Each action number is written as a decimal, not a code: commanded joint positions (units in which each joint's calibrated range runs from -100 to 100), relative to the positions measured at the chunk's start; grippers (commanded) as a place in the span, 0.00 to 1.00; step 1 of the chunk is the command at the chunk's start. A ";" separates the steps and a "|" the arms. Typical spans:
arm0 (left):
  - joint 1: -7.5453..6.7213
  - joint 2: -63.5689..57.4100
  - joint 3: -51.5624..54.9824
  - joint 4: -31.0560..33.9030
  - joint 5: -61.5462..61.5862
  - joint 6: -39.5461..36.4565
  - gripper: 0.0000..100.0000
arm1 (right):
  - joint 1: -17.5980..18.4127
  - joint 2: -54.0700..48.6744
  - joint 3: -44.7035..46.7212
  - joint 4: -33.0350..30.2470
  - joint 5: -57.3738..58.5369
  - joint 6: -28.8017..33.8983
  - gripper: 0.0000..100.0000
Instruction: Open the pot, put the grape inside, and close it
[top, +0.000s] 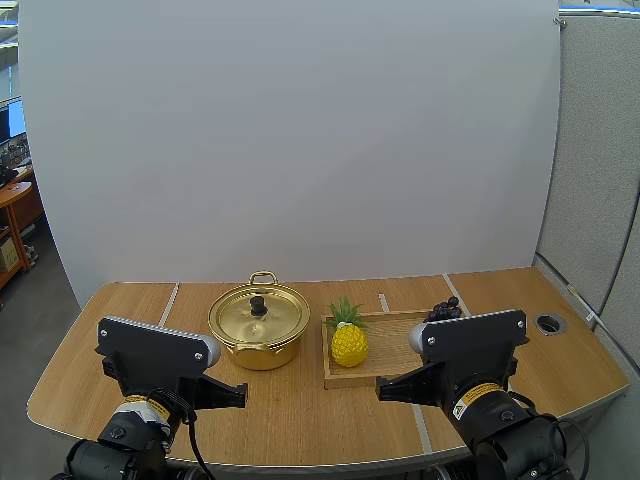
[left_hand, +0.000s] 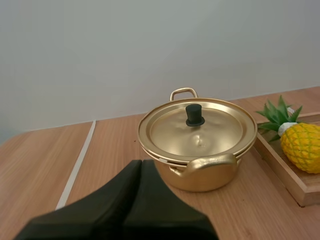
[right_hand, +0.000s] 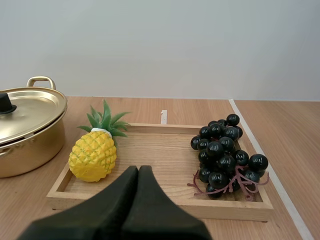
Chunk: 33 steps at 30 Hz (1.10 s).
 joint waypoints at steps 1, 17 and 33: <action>-0.26 0.00 0.00 -1.49 -0.28 -0.04 0.00 | 0.09 -0.04 0.00 -0.34 -0.55 -0.01 0.00; -0.26 0.00 0.00 -1.47 -1.16 -0.04 0.00 | 0.09 -0.04 0.00 -0.34 -0.55 -0.01 0.00; -0.26 0.00 -18.93 3.72 -0.70 -2.15 0.00 | 0.09 -0.04 -10.34 2.46 -3.09 0.01 0.00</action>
